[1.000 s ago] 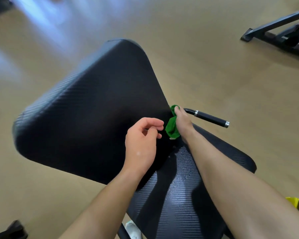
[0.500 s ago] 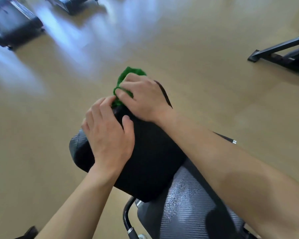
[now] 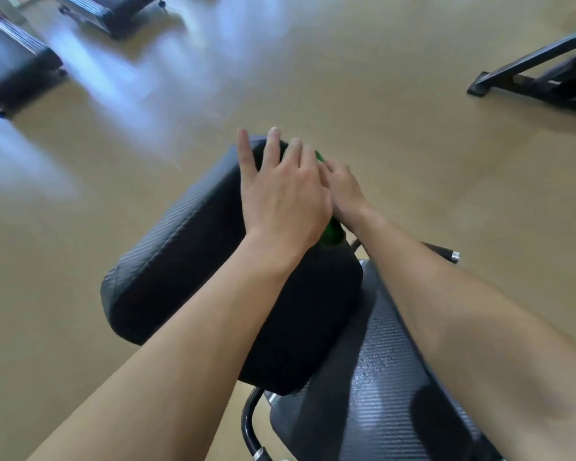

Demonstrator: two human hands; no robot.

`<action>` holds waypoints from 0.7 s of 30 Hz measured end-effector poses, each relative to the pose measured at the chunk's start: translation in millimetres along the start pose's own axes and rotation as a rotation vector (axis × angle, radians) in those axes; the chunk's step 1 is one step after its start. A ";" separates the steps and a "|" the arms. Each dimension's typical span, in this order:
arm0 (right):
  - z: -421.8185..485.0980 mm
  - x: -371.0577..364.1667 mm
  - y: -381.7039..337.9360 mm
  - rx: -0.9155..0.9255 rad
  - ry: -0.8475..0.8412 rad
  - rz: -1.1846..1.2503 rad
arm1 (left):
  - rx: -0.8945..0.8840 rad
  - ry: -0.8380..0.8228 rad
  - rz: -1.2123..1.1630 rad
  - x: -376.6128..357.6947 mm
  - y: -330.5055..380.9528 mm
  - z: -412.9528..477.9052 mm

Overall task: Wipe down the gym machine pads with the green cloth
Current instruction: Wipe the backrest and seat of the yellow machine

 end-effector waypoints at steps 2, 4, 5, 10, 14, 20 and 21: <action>-16.2 -7.0 48.6 -0.116 -0.004 0.016 | -0.094 -0.119 0.120 -24.5 24.8 5.2; -31.3 -17.4 97.4 -0.215 0.021 -0.007 | -0.196 -0.207 0.158 -56.1 41.0 -8.7; -35.7 -22.6 120.0 -0.258 0.024 -0.005 | -0.231 -0.229 0.134 -69.7 44.6 -21.8; -47.5 -32.1 187.5 -0.435 0.030 -0.002 | -0.304 -0.235 -0.045 -115.0 30.5 -92.9; -63.7 -39.2 209.5 -0.593 0.034 -0.056 | -0.327 -0.266 -0.104 -123.4 9.9 -127.7; -93.3 -40.8 202.6 -0.786 0.013 -0.119 | -0.299 -0.275 -0.175 -108.6 -11.4 -156.2; -100.7 -42.5 198.5 -0.812 -0.010 -0.129 | -0.290 -0.276 -0.190 -104.5 -15.2 -159.4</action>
Point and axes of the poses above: each hand's wrist, its own z-axis towards the middle knuckle, its own x-axis out of the back of the hand, y = z × x, the point moved 1 cm from there along z, towards the middle knuckle, and after that the axes turned 12 degrees about -z, right-handed, at the moved point
